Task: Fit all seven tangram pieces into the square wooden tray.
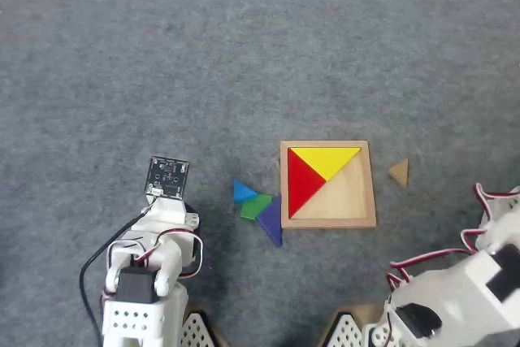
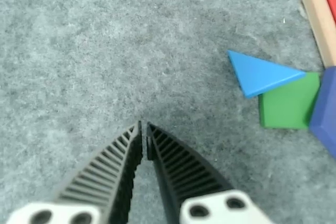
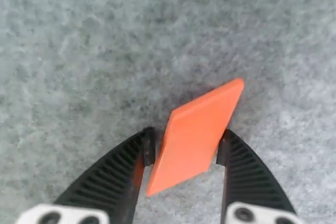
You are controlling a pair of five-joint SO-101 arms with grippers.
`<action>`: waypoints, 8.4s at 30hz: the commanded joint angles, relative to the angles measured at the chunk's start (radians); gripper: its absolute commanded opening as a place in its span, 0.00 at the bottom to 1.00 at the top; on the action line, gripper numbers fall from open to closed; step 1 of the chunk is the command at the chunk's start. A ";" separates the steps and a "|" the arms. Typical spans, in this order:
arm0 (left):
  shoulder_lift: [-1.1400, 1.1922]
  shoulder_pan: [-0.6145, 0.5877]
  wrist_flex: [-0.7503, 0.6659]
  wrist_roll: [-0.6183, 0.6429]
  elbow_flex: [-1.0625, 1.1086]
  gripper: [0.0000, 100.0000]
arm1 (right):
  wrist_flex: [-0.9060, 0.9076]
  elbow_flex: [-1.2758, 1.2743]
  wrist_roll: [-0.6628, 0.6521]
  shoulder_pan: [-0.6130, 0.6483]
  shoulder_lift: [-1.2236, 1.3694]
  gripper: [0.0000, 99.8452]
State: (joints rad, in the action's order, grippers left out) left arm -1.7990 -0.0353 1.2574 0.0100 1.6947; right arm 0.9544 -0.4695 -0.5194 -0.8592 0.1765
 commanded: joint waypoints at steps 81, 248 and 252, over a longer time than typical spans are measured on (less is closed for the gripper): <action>-0.020 -0.006 0.006 -0.008 -0.012 0.02 | 0.173 0.130 0.562 0.963 -0.038 0.01; 1.221 0.233 -0.342 -0.095 -0.751 0.11 | 0.085 0.044 0.193 0.736 -0.087 0.03; 1.221 0.233 -0.342 -0.094 -0.750 0.11 | 0.101 0.041 0.222 0.757 -0.107 0.03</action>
State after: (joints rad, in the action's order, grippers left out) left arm -0.5378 0.1949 0.9429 -0.0698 0.9567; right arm 1.0342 -0.4358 -0.3245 -0.1197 0.1412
